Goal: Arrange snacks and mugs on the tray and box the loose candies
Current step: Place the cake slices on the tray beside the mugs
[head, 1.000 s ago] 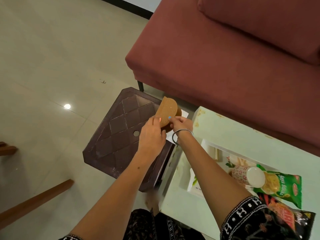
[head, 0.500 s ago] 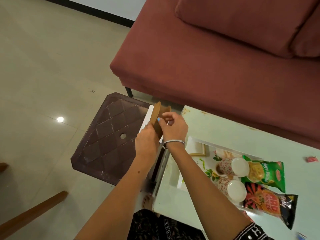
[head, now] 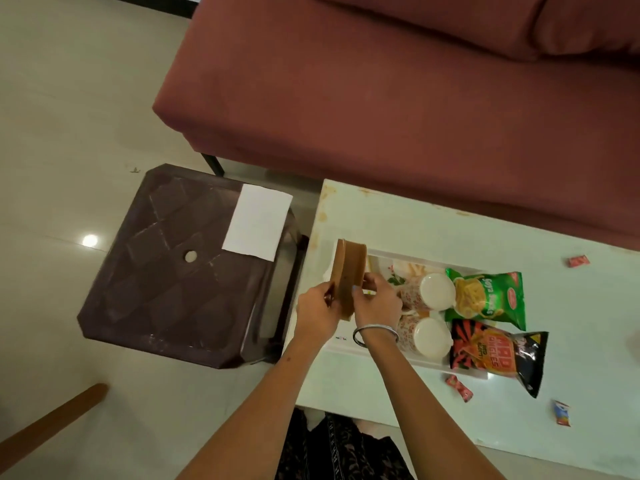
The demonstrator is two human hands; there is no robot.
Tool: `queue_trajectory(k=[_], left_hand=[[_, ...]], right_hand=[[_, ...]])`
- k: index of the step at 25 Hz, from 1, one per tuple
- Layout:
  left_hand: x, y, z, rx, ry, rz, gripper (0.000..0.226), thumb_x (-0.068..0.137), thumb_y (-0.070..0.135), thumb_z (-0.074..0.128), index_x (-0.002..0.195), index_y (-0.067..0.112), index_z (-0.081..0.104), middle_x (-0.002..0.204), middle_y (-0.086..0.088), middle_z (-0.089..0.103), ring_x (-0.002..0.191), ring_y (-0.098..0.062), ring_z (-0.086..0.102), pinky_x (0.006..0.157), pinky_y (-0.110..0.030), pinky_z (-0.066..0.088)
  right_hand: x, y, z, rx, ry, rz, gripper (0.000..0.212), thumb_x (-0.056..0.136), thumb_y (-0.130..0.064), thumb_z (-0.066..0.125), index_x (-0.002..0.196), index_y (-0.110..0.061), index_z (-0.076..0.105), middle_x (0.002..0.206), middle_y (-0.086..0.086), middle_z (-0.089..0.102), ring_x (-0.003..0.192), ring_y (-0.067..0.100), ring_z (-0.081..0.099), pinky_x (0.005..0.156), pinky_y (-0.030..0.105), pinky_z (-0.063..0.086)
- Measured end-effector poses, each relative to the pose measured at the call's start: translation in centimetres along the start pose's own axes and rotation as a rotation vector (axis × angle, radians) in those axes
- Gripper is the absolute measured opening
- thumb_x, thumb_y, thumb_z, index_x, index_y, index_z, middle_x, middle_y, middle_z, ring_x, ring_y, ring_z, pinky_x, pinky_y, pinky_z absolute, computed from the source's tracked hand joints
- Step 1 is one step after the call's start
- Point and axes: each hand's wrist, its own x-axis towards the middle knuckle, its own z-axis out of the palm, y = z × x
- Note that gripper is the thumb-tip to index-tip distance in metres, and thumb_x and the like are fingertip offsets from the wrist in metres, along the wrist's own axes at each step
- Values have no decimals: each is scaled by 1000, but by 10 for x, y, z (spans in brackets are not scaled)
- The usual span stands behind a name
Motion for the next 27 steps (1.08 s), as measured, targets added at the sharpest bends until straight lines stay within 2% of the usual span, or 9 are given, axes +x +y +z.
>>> queue_trajectory(k=[2,8,15,18,20,24,27], left_hand=[[-2,-19,84,109,-179,-115,26,88,10,57,113,9,62,107,-9,69,95,-24,66,90,-28,51],[11,-19,88,84,-146,-133,25,87,8,59,111,6,61,108,-14,67,100,-29,64,95,-32,50],[17,-40,110,52,-164,-181,27,91,11,55,117,7,58,115,-14,64,106,-29,60,99,-30,44],[19,-41,110,38,-175,-199,30,91,7,53,120,7,56,118,-15,63,103,-26,58,94,-23,43],[21,-39,108,46,-176,-196,34,87,4,53,121,6,56,117,-16,64,106,-29,59,91,-30,46],[22,-31,93,0,-180,-228,35,85,2,55,120,5,57,116,-15,64,109,-29,60,89,-29,47],[33,-26,60,-40,-70,-207,27,86,4,54,111,5,61,108,-14,67,100,-24,63,85,-23,48]], right_hand=[[17,89,-9,-63,-30,177,25,83,-11,60,108,-12,64,104,6,72,69,13,57,75,24,45],[23,90,-4,3,-68,172,34,83,0,53,113,-12,60,109,7,69,75,13,59,76,24,47],[29,112,5,-26,-121,185,43,82,4,52,122,-12,56,111,11,69,93,24,66,88,31,50],[28,113,7,-29,-144,189,46,83,5,50,125,-13,54,112,12,68,97,24,66,89,32,50],[28,112,7,-21,-154,217,46,83,5,49,125,-12,53,112,13,68,98,24,65,89,31,49],[32,100,8,-6,-26,369,39,82,0,51,119,-12,57,112,13,68,103,27,62,87,29,45],[33,72,14,44,108,357,34,80,-3,54,113,-11,60,108,12,67,100,29,62,79,26,42]])
